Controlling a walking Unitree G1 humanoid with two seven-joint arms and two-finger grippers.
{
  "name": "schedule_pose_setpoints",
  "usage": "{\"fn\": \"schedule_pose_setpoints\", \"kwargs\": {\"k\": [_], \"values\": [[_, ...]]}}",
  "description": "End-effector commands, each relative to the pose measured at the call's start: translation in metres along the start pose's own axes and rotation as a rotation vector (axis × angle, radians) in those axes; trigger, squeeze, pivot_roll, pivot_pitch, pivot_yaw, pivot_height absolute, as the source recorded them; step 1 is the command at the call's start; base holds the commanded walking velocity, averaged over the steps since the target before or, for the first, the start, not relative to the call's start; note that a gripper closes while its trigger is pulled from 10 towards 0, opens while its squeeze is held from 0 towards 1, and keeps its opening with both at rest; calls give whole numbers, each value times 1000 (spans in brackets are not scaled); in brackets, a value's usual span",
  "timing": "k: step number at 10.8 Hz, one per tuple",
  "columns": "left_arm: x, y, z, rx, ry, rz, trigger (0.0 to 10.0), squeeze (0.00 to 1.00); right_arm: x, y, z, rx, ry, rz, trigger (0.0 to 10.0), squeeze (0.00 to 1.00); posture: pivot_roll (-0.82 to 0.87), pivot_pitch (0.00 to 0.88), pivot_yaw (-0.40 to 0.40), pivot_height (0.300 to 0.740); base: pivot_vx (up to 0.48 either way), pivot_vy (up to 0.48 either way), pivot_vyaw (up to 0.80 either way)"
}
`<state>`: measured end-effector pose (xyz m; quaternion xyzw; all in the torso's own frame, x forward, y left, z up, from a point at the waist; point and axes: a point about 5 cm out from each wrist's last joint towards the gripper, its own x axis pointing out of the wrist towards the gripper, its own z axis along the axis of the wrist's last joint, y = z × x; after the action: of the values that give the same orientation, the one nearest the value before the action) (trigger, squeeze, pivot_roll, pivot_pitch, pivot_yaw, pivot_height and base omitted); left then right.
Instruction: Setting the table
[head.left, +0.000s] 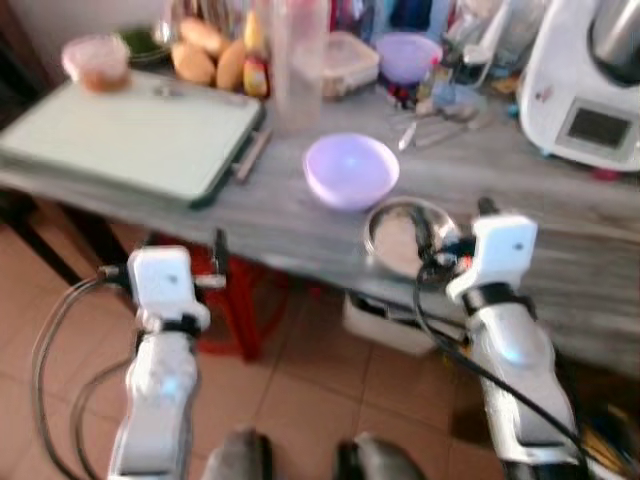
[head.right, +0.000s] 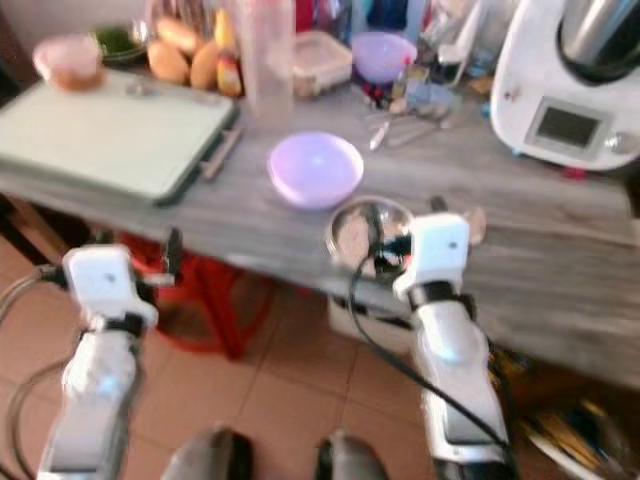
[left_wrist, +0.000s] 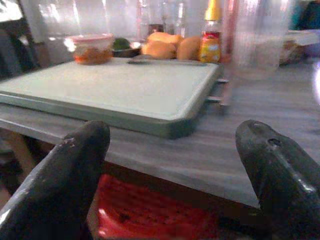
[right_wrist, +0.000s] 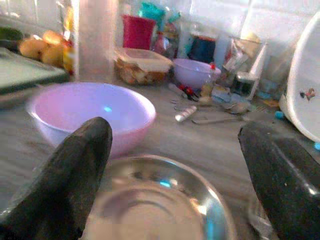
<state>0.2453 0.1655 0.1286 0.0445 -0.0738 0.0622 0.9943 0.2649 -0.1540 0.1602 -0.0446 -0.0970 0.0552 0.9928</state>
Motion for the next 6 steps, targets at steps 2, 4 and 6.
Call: {"fn": "schedule_pose_setpoints", "kwargs": {"k": [2,4,6], "values": [[0,-3,-1,-3,3,-9,10000,0,-1,-6,0,-12,6,-20,10000,0,16,134,-48,740,0,0,-594],[1,-4,-1,-4,5,-13,10000,0,0,-7,0,-11,7,-19,10000,0,17,134,-48,740,-126,0,-266],[2,-4,-1,-6,7,-14,10000,0,0,-6,-1,-11,9,-17,10000,0,18,130,-48,740,-268,0,0]]}}
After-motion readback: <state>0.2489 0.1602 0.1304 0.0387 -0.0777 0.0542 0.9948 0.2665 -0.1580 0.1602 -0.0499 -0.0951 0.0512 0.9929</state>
